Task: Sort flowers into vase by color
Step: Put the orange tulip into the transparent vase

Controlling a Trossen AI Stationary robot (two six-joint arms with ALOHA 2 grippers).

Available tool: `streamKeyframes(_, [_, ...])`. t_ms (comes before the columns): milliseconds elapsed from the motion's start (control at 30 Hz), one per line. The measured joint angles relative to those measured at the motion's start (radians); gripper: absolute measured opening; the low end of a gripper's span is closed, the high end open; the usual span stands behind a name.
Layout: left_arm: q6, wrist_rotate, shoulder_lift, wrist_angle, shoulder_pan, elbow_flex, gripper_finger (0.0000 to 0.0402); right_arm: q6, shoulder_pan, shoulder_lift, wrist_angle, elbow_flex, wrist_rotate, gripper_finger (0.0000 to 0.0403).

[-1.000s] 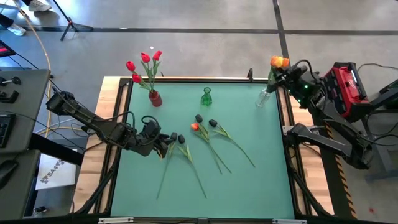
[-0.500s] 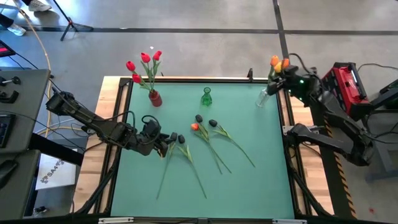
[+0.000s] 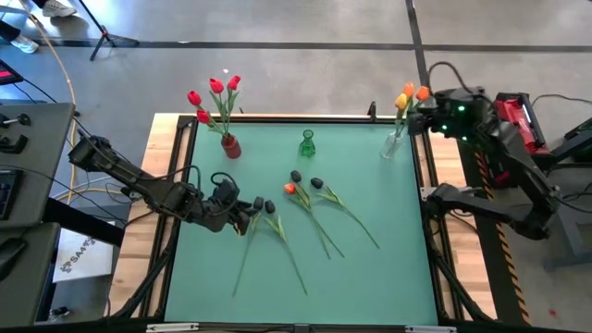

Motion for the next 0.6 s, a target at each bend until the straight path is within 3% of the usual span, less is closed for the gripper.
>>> streamKeyframes(167, [-0.008,-0.042,0.0,0.0,-0.019,0.0,0.014,0.067,0.064,-0.002,-0.037,0.02,-0.049,0.0165])
streamKeyframes(333, [-0.008,-0.049,0.0,-0.005,-0.036,0.0,0.014,0.177,0.216,-0.001,-0.033,0.003,-0.038,0.0165])
streamKeyframes(600, [-0.007,-0.059,0.0,-0.015,-0.044,0.0,0.014,0.348,0.504,0.048,0.079,-0.145,0.096,0.0165])
